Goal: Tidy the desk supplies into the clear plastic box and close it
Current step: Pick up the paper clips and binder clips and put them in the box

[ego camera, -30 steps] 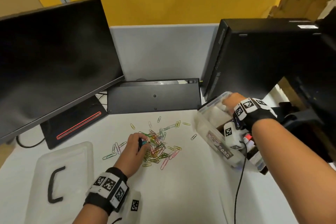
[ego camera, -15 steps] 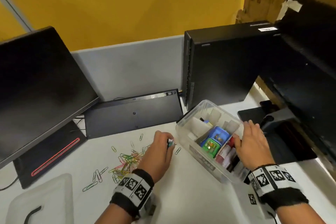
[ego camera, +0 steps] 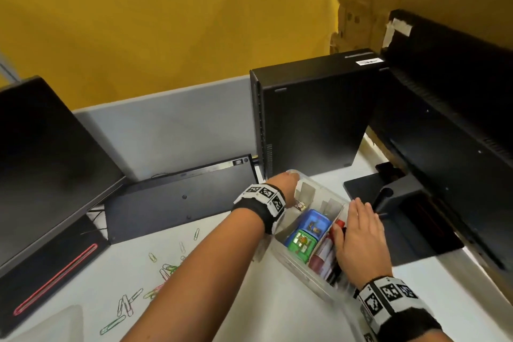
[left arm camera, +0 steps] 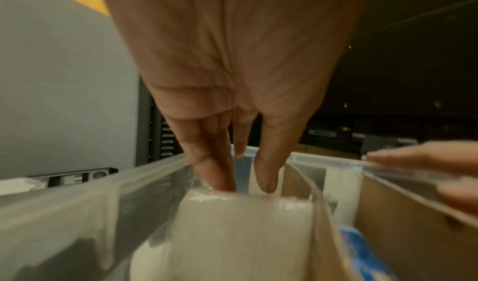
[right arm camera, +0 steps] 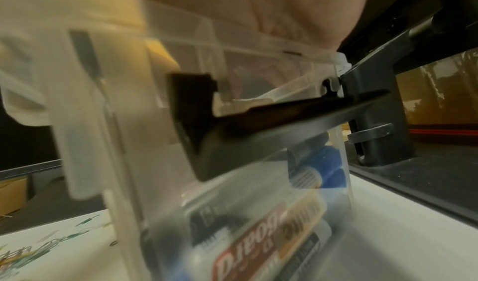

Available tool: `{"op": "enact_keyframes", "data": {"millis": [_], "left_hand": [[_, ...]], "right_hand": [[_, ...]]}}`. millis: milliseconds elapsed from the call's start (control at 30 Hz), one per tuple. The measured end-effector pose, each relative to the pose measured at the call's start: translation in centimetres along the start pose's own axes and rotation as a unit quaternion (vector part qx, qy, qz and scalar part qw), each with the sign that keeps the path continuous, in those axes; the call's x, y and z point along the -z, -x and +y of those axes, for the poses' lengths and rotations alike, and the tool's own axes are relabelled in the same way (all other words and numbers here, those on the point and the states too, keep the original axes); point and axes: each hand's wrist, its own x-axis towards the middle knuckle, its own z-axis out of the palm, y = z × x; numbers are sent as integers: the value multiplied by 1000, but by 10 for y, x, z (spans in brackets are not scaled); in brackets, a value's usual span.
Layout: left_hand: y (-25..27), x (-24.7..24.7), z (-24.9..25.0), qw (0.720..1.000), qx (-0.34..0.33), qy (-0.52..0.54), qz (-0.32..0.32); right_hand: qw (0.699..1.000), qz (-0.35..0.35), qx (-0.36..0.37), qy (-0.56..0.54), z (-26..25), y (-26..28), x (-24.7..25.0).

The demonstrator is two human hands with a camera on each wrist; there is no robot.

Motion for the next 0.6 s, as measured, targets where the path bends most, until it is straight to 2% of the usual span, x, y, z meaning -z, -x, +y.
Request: {"op": "enact_keyframes", "data": {"millis": [67,133,233,333,433,500,600], "left_hand": [[2,6,-4,1000,-5,21,4],[13,13,-10,996,-5,81,37],[46,21,-24,980,-24,161,116],[95,15,-49,950,-13,238,203],[151,-13,-89,922,31,278,268],[187,-41,-115,917,83,276,277],[233,-85,-154,913,161,268,261]], "right_hand": [[1000,3,4,-5,1,0,0],[1000,0,6,-1,1,1,1],[1000,1,9,8,2,1,1],[1000,-9,12,5,2,1,3],[999,-32,7,-16,-3,3,11],[998,-33,21,-59,-16,8,22],[988,-6,94,-119,-52,25,37]]}}
